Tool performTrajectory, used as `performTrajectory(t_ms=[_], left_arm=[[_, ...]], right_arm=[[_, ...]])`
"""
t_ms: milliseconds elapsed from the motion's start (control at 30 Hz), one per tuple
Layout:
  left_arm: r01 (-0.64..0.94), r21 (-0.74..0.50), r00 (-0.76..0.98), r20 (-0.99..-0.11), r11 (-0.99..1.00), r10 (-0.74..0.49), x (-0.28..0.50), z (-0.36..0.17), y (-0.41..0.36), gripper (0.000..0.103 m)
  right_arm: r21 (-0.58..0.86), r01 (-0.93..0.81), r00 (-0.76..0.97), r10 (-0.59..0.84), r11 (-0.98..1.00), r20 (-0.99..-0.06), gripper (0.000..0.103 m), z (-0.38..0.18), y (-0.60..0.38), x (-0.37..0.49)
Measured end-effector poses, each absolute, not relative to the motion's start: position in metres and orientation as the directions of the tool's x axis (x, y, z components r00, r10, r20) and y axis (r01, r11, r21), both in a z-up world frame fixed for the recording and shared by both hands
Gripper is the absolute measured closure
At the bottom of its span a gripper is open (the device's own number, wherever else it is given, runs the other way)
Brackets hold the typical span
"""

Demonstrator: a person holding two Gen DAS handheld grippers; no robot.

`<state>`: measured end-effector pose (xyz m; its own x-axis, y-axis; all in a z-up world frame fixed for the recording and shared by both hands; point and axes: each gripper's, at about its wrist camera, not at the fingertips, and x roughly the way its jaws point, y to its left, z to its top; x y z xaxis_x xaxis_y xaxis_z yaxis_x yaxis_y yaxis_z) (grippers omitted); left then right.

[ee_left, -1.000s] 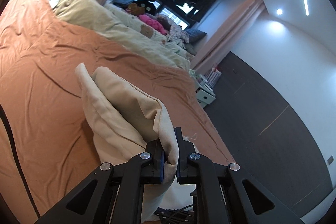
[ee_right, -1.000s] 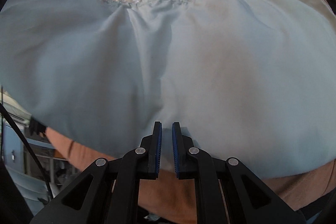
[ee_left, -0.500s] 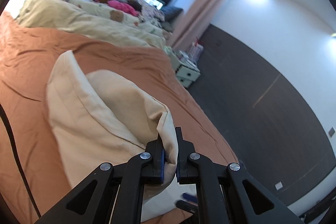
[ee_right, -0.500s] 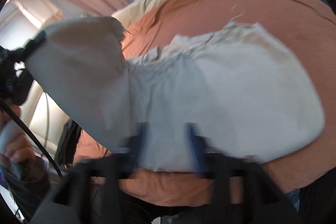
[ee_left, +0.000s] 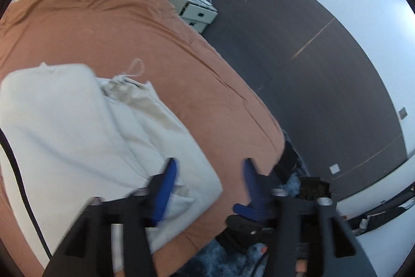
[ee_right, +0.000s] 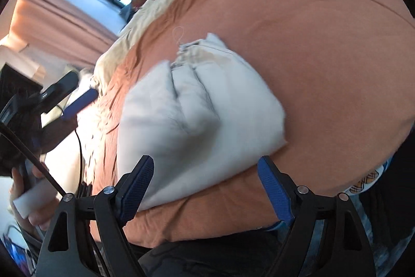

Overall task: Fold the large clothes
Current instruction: 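Lift the folded jacket with both tools and fold it over again, then open both tools and press the folded bundle flat on the bed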

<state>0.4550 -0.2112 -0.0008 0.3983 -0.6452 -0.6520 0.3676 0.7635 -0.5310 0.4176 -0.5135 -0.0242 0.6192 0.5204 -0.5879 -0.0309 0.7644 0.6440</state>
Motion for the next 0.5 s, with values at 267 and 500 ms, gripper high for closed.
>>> performTrajectory(t_ms=[267, 500], left_arm=[[0.254, -0.516, 0.488, -0.662, 0.818, -0.569, 0.451, -0.001, -0.143, 0.04], [0.124, -0.495, 0.531, -0.7, 0.86, -0.479, 0.433, -0.018, -0.072, 0.04]], right_arm=[[0.669, -0.051, 0.597, 0.56, 0.742, -0.575, 0.022, -0.028, -0.5, 0.444], [0.654, -0.073, 0.549, 0.578, 0.753, -0.604, 0.022, -0.043, -0.487, 0.503]])
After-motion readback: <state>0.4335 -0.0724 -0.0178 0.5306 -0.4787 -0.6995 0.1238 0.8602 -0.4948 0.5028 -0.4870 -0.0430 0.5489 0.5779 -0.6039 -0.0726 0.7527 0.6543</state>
